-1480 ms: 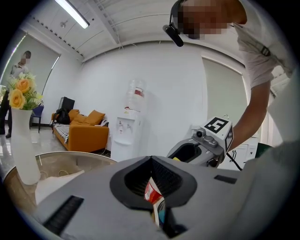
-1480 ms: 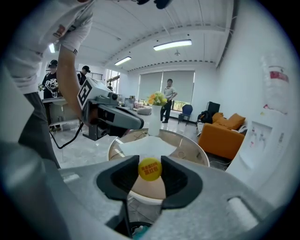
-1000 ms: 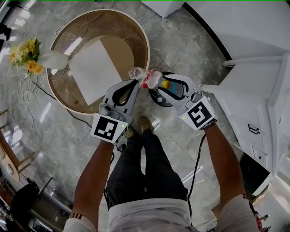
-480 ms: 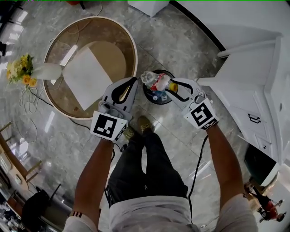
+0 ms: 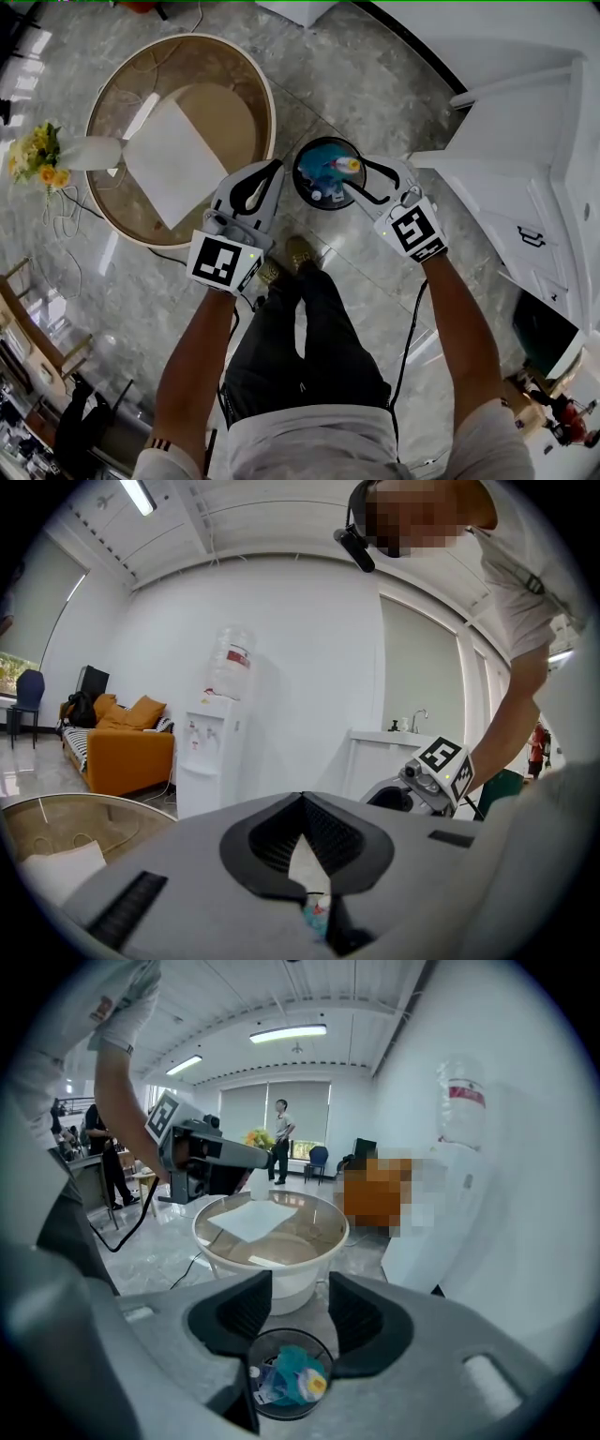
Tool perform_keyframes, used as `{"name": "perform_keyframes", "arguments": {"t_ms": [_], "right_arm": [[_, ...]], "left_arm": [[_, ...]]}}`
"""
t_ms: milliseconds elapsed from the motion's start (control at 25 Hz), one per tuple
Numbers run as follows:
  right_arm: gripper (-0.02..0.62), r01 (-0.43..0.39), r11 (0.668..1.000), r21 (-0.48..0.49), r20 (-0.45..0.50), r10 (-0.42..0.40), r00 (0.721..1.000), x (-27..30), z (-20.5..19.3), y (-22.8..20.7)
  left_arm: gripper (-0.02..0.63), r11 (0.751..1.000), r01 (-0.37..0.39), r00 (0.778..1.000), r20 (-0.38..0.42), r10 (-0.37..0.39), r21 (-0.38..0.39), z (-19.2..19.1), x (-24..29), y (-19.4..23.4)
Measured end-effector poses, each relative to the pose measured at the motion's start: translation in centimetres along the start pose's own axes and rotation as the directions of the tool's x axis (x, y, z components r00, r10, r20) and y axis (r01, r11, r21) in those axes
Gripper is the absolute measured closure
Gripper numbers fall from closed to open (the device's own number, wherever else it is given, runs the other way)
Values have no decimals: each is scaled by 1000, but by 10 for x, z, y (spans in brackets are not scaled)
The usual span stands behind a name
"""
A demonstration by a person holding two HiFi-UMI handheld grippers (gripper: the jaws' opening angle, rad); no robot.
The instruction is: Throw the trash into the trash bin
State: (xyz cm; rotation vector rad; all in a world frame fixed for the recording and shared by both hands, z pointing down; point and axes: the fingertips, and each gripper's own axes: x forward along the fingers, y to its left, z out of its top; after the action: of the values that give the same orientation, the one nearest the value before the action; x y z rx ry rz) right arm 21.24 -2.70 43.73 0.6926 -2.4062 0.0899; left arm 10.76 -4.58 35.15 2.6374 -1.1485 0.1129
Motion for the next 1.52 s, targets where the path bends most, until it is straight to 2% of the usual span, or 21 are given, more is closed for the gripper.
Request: {"name": "perform_keyframes", "arguments": {"t_ms": [80, 280, 400, 720, 960, 1200, 1520], "right_arm": [[419, 3, 1000, -8, 17, -3, 1000, 1, 5, 0], [548, 25, 999, -42, 65, -22, 998, 3, 25, -1], [593, 30, 998, -52, 93, -25, 995, 6, 38, -1], [594, 11, 998, -57, 172, -1, 985, 18, 77, 14], [594, -49, 999, -15, 264, 51, 963, 28, 136, 42], [594, -147, 988, -51, 315, 156, 936, 53, 183, 81], [594, -241, 966, -94, 334, 258, 906, 89, 223, 128]], "left_arm": [[606, 1000, -4, 1000, 0, 4, -1, 0, -1, 1], [606, 1000, -21, 1000, 11, 21, -3, 5, -7, 6], [606, 999, -37, 999, 20, 37, -4, 7, -13, 10], [606, 995, -97, 994, 40, 97, -6, 11, -34, 24], [606, 985, -168, 983, 65, 170, -25, 22, -57, 39], [606, 965, -258, 961, 87, 261, -42, 28, -94, 65], [606, 928, -367, 924, 89, 372, -66, 24, -153, 99]]}}
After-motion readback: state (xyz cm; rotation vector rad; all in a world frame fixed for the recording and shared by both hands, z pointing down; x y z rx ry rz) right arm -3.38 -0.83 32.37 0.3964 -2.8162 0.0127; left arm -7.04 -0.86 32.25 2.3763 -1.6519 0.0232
